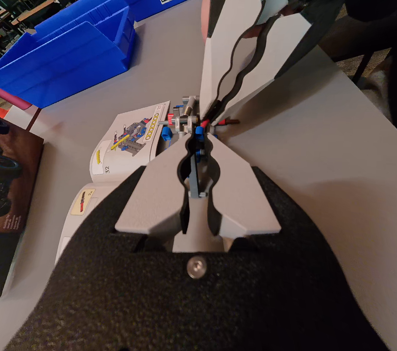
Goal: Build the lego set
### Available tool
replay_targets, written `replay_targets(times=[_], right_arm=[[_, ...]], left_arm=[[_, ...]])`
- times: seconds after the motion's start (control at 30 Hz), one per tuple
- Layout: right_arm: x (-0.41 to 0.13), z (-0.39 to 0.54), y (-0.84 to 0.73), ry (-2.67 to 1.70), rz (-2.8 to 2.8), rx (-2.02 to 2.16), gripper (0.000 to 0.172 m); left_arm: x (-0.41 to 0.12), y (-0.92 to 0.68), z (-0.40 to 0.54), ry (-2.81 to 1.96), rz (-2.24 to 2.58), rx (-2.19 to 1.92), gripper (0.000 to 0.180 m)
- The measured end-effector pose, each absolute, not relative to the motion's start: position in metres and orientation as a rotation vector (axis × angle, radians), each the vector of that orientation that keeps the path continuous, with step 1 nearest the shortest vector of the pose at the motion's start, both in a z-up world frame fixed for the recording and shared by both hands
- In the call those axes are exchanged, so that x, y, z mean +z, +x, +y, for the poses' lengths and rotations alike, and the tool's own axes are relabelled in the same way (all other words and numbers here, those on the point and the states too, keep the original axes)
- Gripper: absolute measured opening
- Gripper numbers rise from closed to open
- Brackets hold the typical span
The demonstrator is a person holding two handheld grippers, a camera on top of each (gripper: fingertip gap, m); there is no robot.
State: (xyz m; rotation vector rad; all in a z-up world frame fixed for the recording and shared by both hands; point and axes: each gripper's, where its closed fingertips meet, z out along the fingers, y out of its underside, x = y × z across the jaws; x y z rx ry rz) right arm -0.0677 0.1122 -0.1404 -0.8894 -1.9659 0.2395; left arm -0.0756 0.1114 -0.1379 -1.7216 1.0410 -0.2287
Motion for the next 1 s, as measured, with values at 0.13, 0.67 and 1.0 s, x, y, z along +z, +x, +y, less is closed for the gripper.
replay_targets(times=[0.13, 0.67, 1.0], right_arm=[[-0.141, 0.112, -0.069, -0.779, -2.000, 0.195, 0.004], [-0.133, 0.113, -0.071, -0.625, -2.018, 0.303, 0.004], [-0.136, 0.111, -0.074, -0.527, -2.067, 0.339, 0.003]], left_arm=[[-0.135, -0.077, 0.112, -1.720, 1.022, -0.273, 0.006], [-0.137, -0.077, 0.113, -1.695, 1.076, -0.323, 0.005], [-0.139, -0.080, 0.113, -1.695, 1.090, -0.426, 0.003]])
